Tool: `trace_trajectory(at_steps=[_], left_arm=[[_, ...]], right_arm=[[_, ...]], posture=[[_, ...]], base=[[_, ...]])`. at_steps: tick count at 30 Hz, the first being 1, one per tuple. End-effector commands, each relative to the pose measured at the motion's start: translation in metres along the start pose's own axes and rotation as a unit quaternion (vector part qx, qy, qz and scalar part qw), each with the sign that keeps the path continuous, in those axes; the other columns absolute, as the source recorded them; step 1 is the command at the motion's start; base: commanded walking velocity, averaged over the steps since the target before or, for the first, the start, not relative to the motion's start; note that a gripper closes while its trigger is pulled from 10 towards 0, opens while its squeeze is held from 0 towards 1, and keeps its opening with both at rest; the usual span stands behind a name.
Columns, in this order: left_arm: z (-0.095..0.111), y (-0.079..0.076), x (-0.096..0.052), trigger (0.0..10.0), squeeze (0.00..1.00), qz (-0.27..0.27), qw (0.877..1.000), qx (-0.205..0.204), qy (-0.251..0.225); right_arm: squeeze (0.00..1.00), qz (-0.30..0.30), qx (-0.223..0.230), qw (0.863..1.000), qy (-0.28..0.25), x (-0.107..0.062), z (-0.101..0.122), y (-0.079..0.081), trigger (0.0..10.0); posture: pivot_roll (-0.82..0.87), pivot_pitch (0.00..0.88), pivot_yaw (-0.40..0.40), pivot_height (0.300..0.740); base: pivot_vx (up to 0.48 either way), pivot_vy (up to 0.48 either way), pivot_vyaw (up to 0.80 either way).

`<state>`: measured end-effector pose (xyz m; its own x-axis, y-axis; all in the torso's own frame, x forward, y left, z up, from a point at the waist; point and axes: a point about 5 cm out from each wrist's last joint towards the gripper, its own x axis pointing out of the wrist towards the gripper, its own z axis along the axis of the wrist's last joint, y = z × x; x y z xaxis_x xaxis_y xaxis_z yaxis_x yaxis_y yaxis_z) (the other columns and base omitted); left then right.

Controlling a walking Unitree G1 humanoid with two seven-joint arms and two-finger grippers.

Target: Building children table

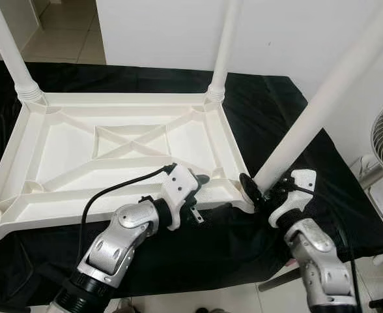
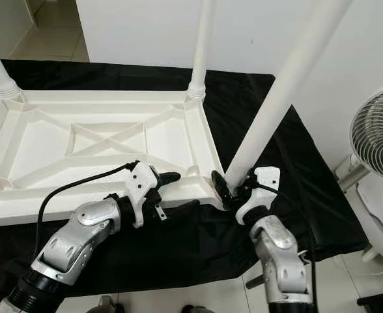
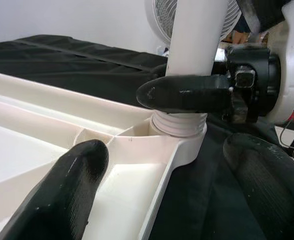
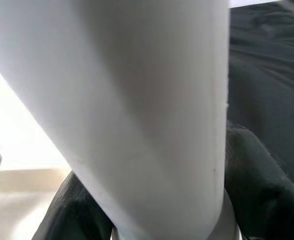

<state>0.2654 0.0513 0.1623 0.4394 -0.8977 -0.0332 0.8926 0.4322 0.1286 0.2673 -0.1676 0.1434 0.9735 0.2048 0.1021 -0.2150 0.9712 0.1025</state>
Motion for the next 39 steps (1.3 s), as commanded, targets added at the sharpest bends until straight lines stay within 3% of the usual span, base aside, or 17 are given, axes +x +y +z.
trace_trajectory(at_steps=[1,4,10,11,12,13,14,15,16,19,20,26,27,28,33,35,39], left_arm=[[0.000,-0.005,0.001,10.0,0.00,-0.020,1.000,-0.002,-0.003],[0.001,-0.004,0.001,10.0,0.00,-0.020,1.000,-0.001,-0.004],[0.001,-0.004,0.001,10.0,0.00,-0.016,1.000,-0.002,-0.006],[0.002,-0.004,0.002,10.0,0.00,-0.015,1.000,-0.002,-0.007],[0.002,-0.004,0.002,10.0,0.00,-0.015,1.000,-0.002,-0.007],[0.002,-0.004,0.002,10.0,0.00,-0.015,1.000,-0.003,-0.008],[0.002,-0.004,0.002,10.0,0.00,-0.015,1.000,-0.002,-0.008],[0.002,-0.004,0.002,10.0,0.00,-0.015,1.000,-0.002,-0.008],[0.002,-0.004,0.002,10.0,0.00,-0.017,1.000,-0.002,-0.008],[0.003,-0.004,0.002,10.0,0.00,-0.018,1.000,-0.001,-0.008],[0.003,-0.004,0.003,10.0,0.00,-0.019,1.000,-0.001,-0.008],[0.004,-0.004,0.004,10.0,0.00,-0.019,1.000,0.001,-0.009],[0.005,-0.003,0.005,10.0,0.00,-0.019,1.000,0.001,-0.010],[0.005,-0.003,0.005,10.0,0.00,-0.018,1.000,0.002,-0.011],[0.006,-0.002,0.005,10.0,0.00,-0.016,1.000,0.006,-0.010],[0.006,-0.002,0.005,10.0,0.00,-0.015,1.000,0.007,-0.010],[0.007,-0.001,0.005,10.0,0.00,-0.014,1.000,0.008,-0.011]], right_arm=[[0.00,-0.060,-0.008,0.998,0.011,-0.008,-0.003,-0.010,0.0],[0.00,-0.116,-0.017,0.993,0.020,-0.012,-0.005,-0.010,0.0],[0.00,-0.162,-0.023,0.986,0.021,-0.014,-0.007,-0.001,0.0],[0.00,-0.168,-0.022,0.985,0.023,-0.014,-0.007,-0.001,3.2],[0.00,-0.168,-0.022,0.985,0.023,-0.014,-0.007,-0.001,3.2],[0.00,-0.174,-0.022,0.984,0.023,-0.014,-0.007,-0.002,4.5],[0.00,-0.177,-0.022,0.984,0.020,-0.013,-0.006,-0.003,10.0],[0.00,-0.177,-0.022,0.984,0.020,-0.013,-0.006,-0.003,10.0],[0.15,-0.178,-0.019,0.984,0.019,-0.013,-0.004,-0.004,10.0],[0.15,-0.178,-0.017,0.984,0.018,-0.013,-0.003,-0.004,10.0],[1.00,-0.164,-0.015,0.986,0.015,-0.011,-0.001,-0.004,10.0],[1.00,-0.120,-0.024,0.992,0.016,-0.004,0.002,-0.007,10.0],[0.17,-0.084,-0.031,0.996,0.020,0.000,0.003,-0.007,10.0],[0.00,-0.052,-0.034,0.998,0.021,0.003,0.004,-0.008,10.0],[0.00,0.015,-0.041,0.999,0.022,0.011,0.008,-0.010,10.0],[0.00,0.070,-0.051,0.996,0.030,0.014,0.009,-0.010,10.0],[0.00,0.115,-0.069,0.990,0.036,0.017,0.009,-0.011,10.0]], posture=[[0.02,0.098,-0.096,0.740],[0.02,0.097,-0.098,0.740],[0.03,0.094,-0.099,0.740],[0.03,0.094,-0.099,0.740],[0.03,0.094,-0.099,0.740],[0.02,0.094,-0.098,0.740],[0.02,0.096,-0.096,0.740],[0.02,0.096,-0.096,0.740],[0.02,0.096,-0.096,0.740],[0.02,0.095,-0.094,0.740],[0.02,0.097,-0.095,0.740],[0.02,0.100,-0.095,0.740],[0.03,0.102,-0.095,0.740],[0.03,0.102,-0.095,0.740],[0.03,0.105,-0.094,0.740],[0.03,0.105,-0.094,0.740],[0.03,0.105,-0.094,0.740]], base=[[0.000,0.000,0.00],[0.000,0.000,0.00],[0.000,0.000,0.00],[0.000,0.000,0.00],[0.000,0.000,0.00],[0.000,0.000,0.00],[0.000,0.000,0.00],[0.000,0.000,0.00],[0.000,0.000,0.00],[0.000,0.000,0.00],[0.000,0.000,0.00],[0.000,0.000,0.00],[0.000,0.000,0.00],[0.000,0.000,0.00],[0.000,0.000,0.00],[0.000,0.000,0.00],[0.000,0.000,0.00]])
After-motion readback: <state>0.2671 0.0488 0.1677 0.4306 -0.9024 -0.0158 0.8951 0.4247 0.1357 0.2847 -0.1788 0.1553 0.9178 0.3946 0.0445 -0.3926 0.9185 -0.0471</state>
